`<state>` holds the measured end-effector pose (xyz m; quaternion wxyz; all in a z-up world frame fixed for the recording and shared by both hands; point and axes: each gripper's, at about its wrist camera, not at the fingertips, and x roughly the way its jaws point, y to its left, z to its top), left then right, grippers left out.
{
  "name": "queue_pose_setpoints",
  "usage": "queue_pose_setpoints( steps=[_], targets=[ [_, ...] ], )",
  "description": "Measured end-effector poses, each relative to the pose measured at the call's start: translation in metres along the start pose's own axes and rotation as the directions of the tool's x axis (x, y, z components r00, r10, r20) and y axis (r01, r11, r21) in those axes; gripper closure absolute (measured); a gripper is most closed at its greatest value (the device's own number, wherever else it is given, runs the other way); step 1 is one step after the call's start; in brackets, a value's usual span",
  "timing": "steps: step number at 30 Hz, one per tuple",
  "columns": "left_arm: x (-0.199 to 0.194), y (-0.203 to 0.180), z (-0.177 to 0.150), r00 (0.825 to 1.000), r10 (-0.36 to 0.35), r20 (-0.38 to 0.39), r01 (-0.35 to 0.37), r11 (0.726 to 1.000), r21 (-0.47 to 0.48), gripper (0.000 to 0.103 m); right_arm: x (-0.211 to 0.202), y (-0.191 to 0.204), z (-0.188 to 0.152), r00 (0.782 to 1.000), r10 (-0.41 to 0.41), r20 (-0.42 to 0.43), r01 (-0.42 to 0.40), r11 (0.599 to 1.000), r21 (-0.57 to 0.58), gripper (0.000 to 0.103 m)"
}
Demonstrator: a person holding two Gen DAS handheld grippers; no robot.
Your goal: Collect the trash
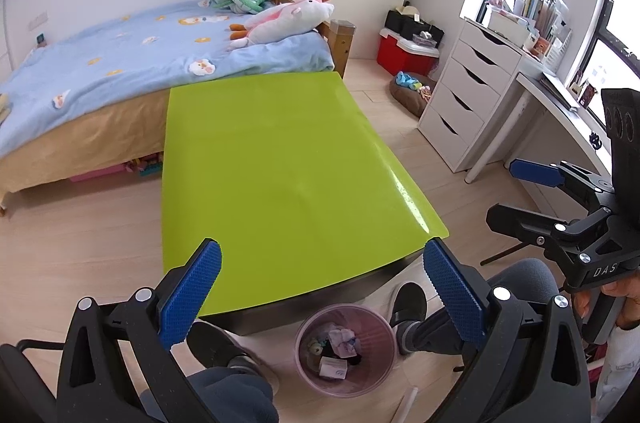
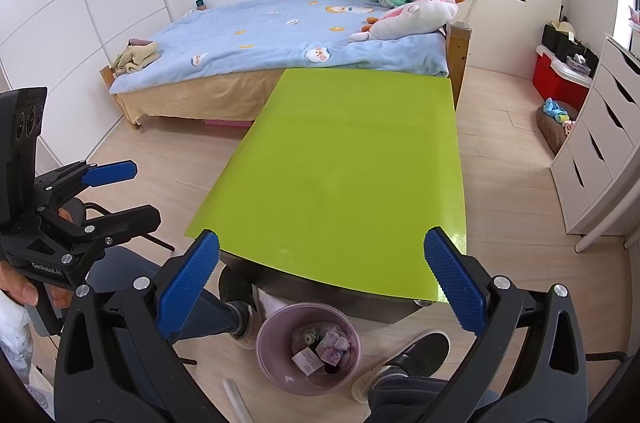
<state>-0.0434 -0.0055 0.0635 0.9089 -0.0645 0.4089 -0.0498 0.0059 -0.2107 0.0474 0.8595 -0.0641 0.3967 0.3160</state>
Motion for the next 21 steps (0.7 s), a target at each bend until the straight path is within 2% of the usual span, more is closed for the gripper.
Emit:
queue_pose_setpoints(
  steps=[21],
  targets=[
    [-0.0017,-0.0013,-0.0014,1.0,-0.003,-0.001,0.003,1.0,-0.001,0.006,0.0014,0.0023,0.0012,1.0,-0.002,-0.003,0.002,1.0,-0.001,0.003]
  ],
)
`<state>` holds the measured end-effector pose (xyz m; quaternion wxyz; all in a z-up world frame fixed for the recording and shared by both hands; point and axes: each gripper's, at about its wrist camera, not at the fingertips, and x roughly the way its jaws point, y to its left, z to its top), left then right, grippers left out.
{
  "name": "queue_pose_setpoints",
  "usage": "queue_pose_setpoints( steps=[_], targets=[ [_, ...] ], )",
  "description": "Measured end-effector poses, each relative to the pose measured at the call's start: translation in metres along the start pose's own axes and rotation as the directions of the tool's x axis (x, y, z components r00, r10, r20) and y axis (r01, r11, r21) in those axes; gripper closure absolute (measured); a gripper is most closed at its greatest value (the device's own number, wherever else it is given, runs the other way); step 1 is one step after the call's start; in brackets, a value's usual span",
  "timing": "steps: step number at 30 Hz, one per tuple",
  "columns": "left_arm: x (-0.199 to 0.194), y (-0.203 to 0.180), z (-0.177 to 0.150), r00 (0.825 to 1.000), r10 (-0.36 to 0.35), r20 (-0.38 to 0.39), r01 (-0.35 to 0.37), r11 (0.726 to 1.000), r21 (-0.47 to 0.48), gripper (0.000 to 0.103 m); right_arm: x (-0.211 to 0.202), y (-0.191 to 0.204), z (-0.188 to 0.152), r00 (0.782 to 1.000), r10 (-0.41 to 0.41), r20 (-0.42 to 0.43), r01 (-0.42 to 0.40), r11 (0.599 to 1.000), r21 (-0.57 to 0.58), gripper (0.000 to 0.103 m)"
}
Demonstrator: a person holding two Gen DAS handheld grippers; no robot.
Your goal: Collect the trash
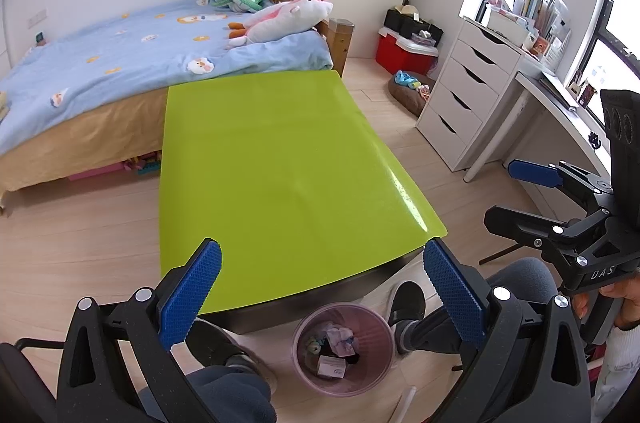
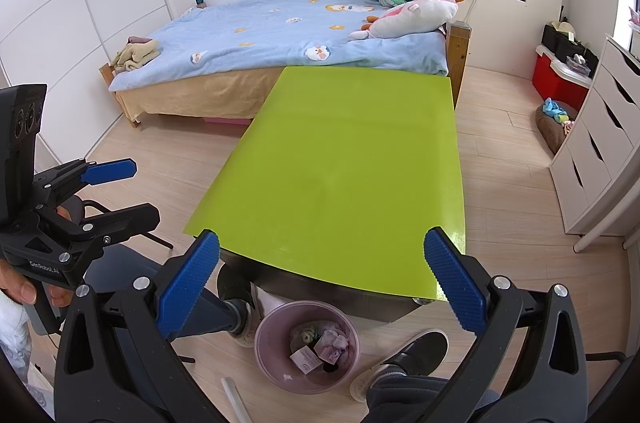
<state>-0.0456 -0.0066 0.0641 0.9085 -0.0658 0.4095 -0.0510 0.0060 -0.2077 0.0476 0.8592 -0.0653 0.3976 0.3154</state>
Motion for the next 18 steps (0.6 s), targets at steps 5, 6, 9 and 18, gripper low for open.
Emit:
queue_pose_setpoints(
  steps=[5,6,9,18],
  targets=[
    [0.0005,0.0001,0.0001,1.0,-0.001,0.0,0.001,1.0,0.001,0.006,0.002,0.0011,-0.0008,1.0,0.0,-0.003,0.0,1.0,-0.001,0.003],
    [0.0,0.0,0.0,1.0,-0.001,0.001,0.001,1.0,0.001,0.006,0.0026,0.0006,-0.0017,1.0,0.0,-0.004,0.0,1.0,-0.002,0.003],
    [0.0006,0.0001,0.0002,1.0,-0.001,0.0,0.001,1.0,0.0,0.006,0.0031,0.0008,-0.0033,1.0,-0.001,-0.006,0.001,1.0,-0.003,0.003],
    [0.0004,-0.0008,-0.0006,1.0,0.0,-0.001,0.0,1.0,0.001,0.006,0.0032,0.0006,-0.0032,1.0,-0.001,-0.007,0.001,1.0,-0.004,0.003]
  ],
)
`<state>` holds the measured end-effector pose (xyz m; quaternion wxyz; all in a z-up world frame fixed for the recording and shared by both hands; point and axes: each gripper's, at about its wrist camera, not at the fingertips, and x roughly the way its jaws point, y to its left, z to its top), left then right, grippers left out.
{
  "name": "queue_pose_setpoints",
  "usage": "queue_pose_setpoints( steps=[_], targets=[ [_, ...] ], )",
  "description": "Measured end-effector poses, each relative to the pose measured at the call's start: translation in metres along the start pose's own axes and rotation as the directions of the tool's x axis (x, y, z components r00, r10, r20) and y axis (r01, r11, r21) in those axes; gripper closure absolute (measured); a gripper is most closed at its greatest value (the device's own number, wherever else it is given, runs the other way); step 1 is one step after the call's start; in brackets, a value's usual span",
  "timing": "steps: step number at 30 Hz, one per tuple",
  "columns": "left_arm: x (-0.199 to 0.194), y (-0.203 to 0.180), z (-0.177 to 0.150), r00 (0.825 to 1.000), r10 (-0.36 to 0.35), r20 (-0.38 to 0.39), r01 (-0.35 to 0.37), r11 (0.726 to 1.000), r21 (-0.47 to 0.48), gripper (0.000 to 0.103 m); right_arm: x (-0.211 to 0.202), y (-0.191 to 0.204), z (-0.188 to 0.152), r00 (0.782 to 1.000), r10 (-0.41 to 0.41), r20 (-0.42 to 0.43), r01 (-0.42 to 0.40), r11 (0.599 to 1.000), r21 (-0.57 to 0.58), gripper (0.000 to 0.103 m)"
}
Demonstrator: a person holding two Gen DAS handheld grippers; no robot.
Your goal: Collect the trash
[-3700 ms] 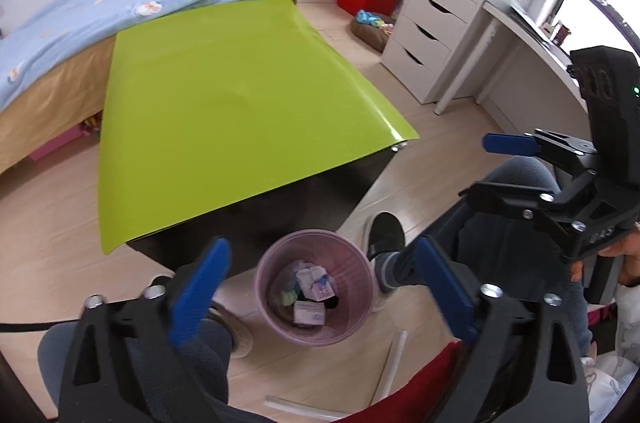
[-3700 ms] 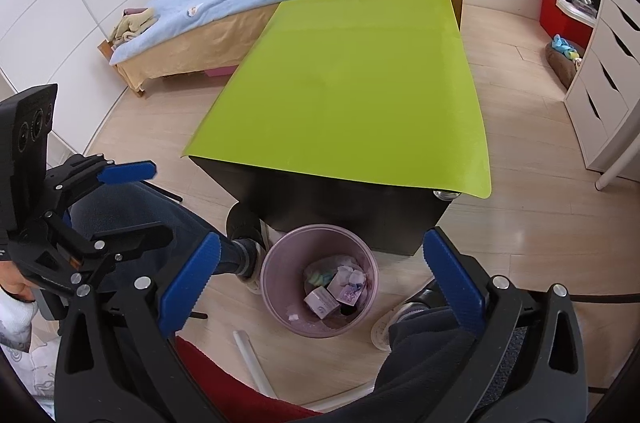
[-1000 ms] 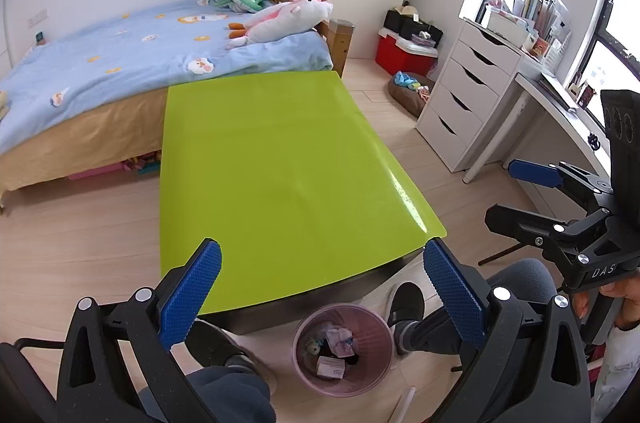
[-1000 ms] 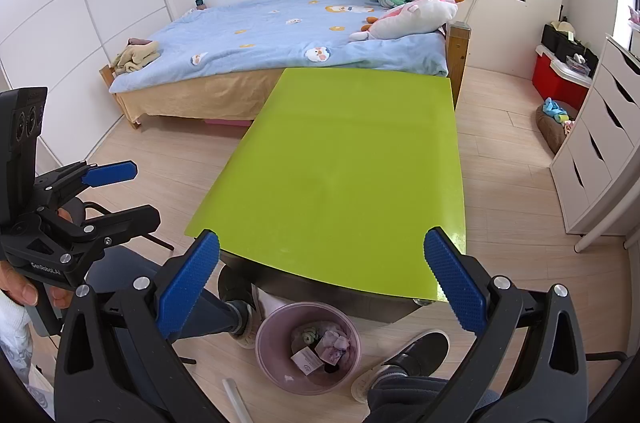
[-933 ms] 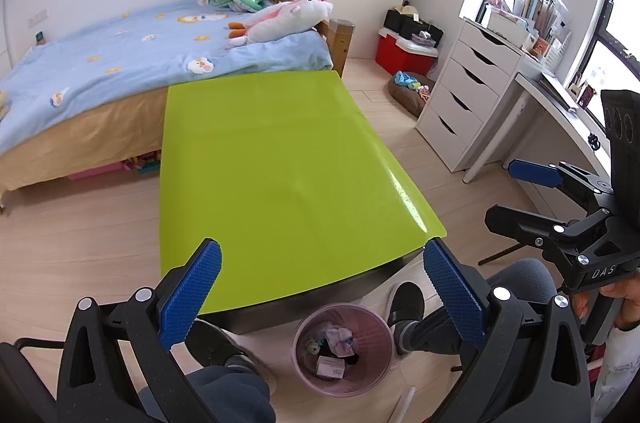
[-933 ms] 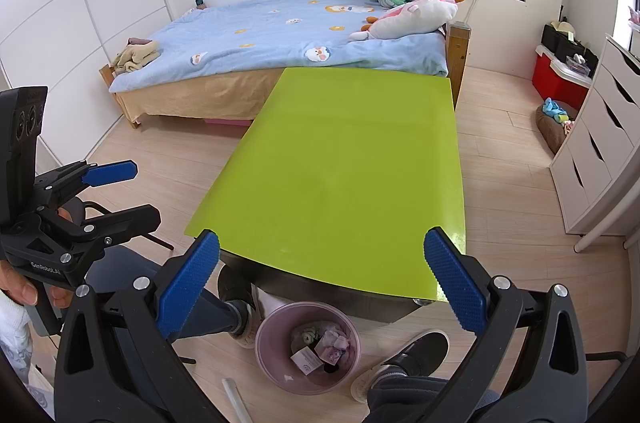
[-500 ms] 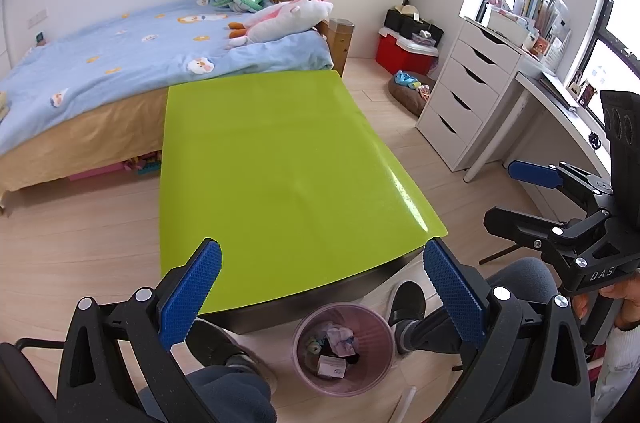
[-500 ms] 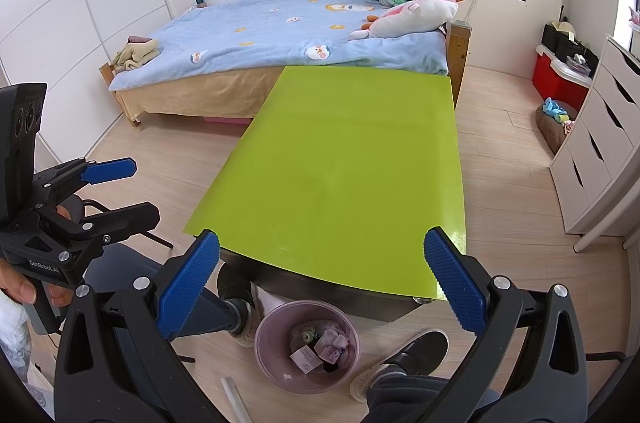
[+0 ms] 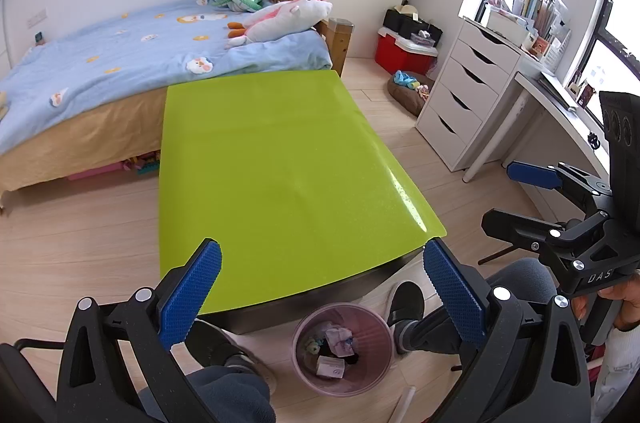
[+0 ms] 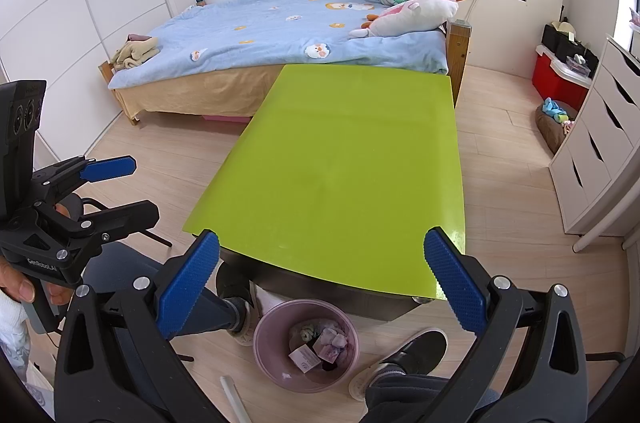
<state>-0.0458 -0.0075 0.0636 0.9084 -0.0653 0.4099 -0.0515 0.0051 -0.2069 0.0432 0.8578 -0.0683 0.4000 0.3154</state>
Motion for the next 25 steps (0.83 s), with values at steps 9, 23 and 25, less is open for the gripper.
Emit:
queue_pose_setpoints(
  steps=[9,23,25],
  targets=[
    [0.0003,0.0009,0.0005,1.0,-0.001,0.0,0.001,1.0,-0.002,0.006,0.0002,0.0008,0.0008,1.0,0.0,0.0,0.0,1.0,-0.001,0.003],
    [0.0055,-0.0047,-0.003,1.0,0.029,0.001,-0.029,1.0,0.008,0.006,0.0005,-0.0003,0.0007,1.0,0.0,-0.001,0.0,1.0,-0.003,0.003],
    [0.0058,-0.0058,-0.0031,1.0,0.028,0.001,-0.028,1.0,0.008,0.006,0.0003,-0.0009,-0.0006,1.0,-0.001,0.0,0.001,1.0,-0.003,0.003]
  ],
)
